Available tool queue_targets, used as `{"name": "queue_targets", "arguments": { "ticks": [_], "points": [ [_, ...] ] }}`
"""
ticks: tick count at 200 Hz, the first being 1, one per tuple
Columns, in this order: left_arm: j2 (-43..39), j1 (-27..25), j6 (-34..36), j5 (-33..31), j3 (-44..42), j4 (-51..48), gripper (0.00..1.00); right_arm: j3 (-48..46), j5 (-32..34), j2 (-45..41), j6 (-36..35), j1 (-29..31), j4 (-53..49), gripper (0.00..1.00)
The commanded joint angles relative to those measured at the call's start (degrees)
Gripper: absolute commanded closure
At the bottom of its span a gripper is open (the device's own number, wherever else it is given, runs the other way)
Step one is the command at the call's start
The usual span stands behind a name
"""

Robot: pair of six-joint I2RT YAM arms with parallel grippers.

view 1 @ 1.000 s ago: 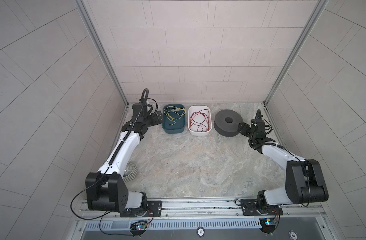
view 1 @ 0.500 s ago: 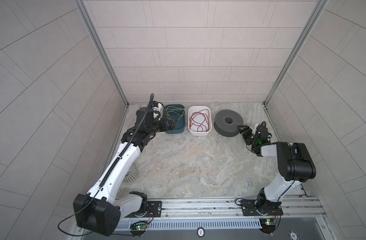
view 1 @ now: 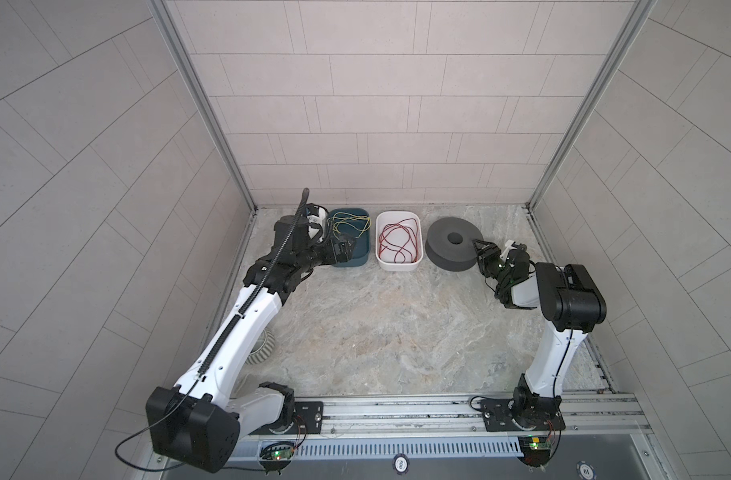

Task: Wrap the cables
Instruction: 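Reach the right gripper to the grey spool while the left arm rises over the tubs, then grasp the grey spool with the right gripper and stand it upright on its rim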

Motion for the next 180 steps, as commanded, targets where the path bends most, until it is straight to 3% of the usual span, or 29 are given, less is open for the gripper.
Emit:
{"name": "queue_targets", "arguments": {
  "ticks": [1, 93, 158, 180],
  "points": [
    [-0.71, -0.3, 0.27, 0.33, -0.47, 0.14, 0.0, 0.94, -0.29, -0.79, 1.43, 0.07, 3.16, 0.37],
    [-0.45, -0.66, 0.33, 0.3, -0.87, 0.27, 0.01, 5.15, -0.6, 4.05, 0.08, 0.76, 1.98, 0.56],
    [0.02, -0.66, -0.04, 0.65, -0.81, 0.27, 0.01, 5.02, -0.91, 5.72, 0.4, 0.75, 4.14, 0.79],
    [0.0, -0.66, -0.22, 0.59, -0.79, 0.27, 0.01, 4.39, -0.85, 4.14, -0.44, 0.76, 3.44, 0.94]
  ]
}}
